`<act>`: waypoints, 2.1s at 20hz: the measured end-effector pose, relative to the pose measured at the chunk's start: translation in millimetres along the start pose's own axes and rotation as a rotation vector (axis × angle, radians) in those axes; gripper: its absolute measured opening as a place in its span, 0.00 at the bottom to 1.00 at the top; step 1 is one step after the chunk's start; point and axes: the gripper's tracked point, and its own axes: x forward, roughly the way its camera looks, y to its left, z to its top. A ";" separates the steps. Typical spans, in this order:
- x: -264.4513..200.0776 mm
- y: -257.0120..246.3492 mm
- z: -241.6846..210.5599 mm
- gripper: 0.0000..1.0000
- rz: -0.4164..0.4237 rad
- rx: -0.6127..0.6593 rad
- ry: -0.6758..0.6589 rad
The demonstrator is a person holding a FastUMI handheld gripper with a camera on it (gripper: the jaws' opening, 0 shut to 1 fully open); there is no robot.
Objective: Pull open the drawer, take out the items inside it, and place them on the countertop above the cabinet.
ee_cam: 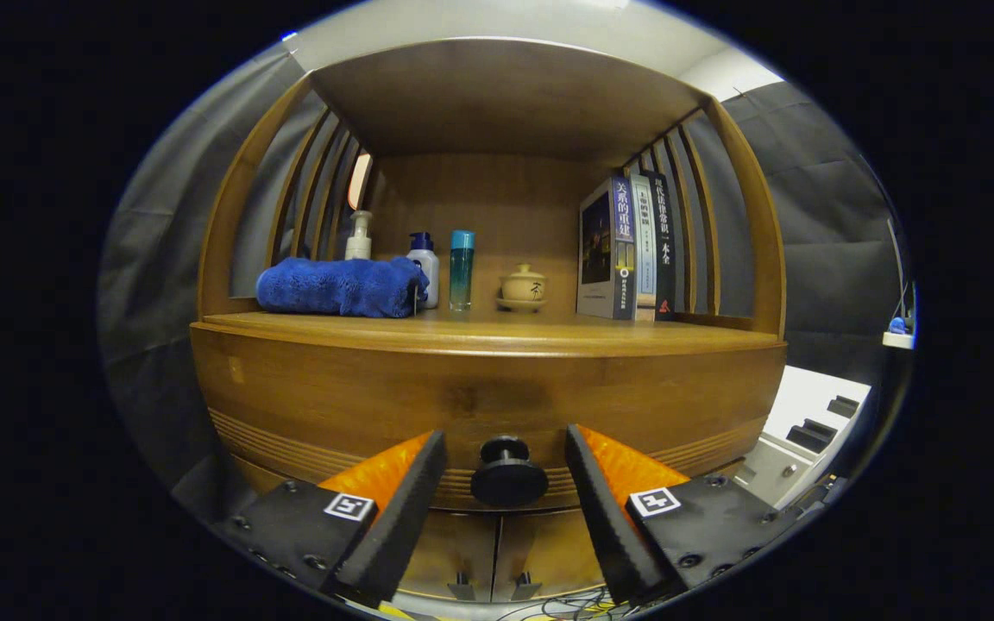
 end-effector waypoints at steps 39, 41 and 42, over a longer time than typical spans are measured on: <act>-145.1 -7.7 -21.5 0.36 0.034 0.031 0.020; -150.7 -7.6 -25.1 0.36 0.039 0.038 0.031; -151.6 -8.3 -24.6 0.36 0.033 0.035 0.028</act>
